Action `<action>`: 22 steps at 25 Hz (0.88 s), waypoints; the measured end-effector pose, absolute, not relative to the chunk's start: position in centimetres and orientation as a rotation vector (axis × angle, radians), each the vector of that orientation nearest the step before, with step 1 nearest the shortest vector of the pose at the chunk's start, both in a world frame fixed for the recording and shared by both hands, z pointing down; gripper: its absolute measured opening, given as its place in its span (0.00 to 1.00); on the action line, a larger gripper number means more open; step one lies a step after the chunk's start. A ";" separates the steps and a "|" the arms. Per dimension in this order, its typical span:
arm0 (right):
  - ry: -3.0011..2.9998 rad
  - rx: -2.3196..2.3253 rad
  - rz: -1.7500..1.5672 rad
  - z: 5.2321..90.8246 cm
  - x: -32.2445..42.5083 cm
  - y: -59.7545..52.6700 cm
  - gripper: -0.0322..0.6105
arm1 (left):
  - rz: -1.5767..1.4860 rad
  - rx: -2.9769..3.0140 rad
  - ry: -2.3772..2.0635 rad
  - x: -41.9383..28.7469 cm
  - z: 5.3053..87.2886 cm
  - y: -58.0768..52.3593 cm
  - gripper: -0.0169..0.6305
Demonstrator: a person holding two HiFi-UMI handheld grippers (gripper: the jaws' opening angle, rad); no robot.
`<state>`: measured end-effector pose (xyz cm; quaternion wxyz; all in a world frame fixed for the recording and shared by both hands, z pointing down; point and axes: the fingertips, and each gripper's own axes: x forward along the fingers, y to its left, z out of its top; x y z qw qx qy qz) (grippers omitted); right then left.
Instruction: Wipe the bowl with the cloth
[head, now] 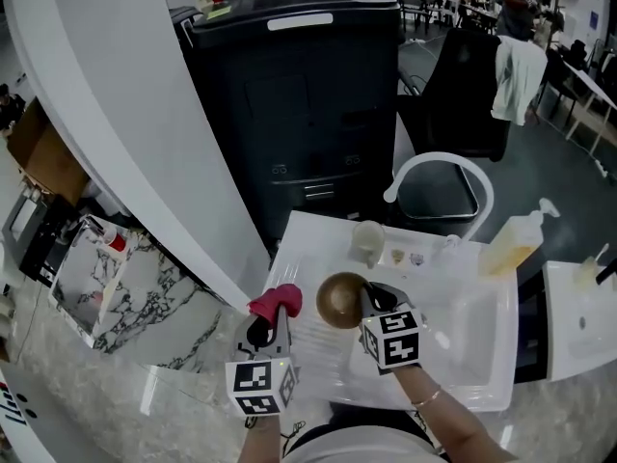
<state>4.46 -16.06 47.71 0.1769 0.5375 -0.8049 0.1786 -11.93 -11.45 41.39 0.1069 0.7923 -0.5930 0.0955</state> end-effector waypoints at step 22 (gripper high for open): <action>-2.297 1.451 0.267 45.1 1.0 -13.7 0.08 | 0.770 2.620 -1.224 -1.0 44.6 -12.0 0.11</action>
